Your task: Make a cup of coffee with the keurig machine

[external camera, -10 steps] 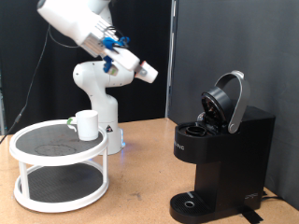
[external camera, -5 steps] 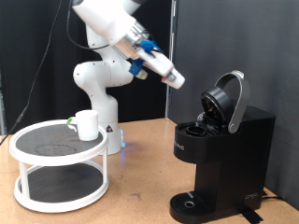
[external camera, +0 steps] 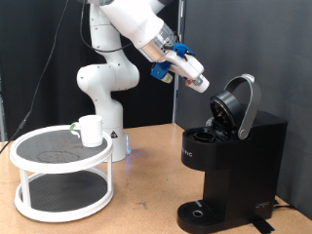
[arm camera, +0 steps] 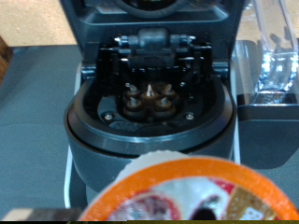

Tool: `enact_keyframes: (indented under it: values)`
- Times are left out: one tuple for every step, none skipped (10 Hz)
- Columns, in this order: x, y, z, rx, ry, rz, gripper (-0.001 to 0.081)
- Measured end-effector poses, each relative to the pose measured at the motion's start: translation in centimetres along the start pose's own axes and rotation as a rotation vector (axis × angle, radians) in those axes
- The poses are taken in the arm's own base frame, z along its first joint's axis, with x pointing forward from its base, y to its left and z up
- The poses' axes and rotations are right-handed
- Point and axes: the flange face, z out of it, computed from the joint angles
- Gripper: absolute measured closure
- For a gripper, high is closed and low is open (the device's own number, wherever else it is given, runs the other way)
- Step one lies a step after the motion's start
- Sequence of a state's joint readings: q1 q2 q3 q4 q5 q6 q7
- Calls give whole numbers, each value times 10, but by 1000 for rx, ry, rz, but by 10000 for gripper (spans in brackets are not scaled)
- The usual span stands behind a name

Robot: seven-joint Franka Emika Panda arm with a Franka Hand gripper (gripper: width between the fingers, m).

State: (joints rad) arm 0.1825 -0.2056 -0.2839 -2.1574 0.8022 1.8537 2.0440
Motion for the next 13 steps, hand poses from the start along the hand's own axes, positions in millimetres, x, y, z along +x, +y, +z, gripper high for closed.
enact_keyframes:
  values:
    - [1,1,-3,4,-2,-2,417]
    - [2,2,-5,5,-3,-3,417]
    - [2,1,-4,4,-2,-2,417]
    - [4,0,-1,-2,19,-1,417]
    - [7,-3,3,2,45,3,417]
    - [9,-6,8,10,71,7,417]
    - [11,-11,14,19,98,6,417]
    - [12,-15,20,31,119,5,417]
    - [14,-19,26,46,133,6,417]
    - [15,-23,34,63,141,8,417]
    - [17,-27,41,74,150,9,417]
    - [19,-31,49,83,162,12,417]
    - [21,-34,57,92,169,15,417]
